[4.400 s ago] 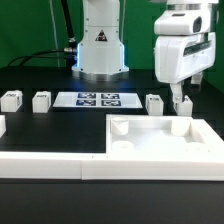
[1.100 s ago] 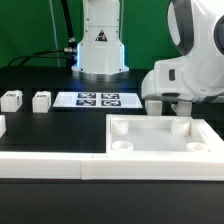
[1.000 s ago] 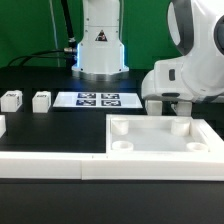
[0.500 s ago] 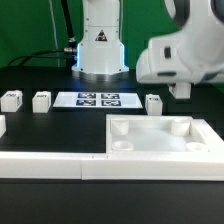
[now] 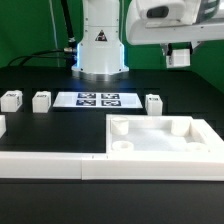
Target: Assemble square table
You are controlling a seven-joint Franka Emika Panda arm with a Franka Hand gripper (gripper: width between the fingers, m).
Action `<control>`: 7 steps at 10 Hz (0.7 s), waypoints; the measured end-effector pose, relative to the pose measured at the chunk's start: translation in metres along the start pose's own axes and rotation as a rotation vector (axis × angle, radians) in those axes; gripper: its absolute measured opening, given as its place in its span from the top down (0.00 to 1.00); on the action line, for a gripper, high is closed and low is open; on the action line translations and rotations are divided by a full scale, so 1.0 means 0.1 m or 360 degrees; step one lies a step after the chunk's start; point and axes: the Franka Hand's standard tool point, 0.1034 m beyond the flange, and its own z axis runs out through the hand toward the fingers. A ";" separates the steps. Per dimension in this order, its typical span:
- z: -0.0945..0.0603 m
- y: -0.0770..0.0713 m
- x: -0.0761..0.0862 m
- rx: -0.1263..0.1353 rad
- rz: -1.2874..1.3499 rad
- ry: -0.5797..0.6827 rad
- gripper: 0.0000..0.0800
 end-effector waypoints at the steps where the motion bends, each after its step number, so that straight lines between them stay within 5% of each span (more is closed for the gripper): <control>1: 0.00 0.02 -0.03 -0.0002 -0.0002 0.0059 0.64; 2: -0.08 0.06 0.17 0.0014 -0.0054 0.0193 0.64; 5: -0.67 0.09 0.63 0.0012 -0.0229 0.0605 0.64; 7: -0.62 0.12 0.60 -0.0005 -0.0218 0.0783 0.64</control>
Offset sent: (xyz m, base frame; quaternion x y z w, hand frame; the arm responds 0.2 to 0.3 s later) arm 0.1000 -0.0227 0.0310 -0.0504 0.1629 -0.1443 0.9747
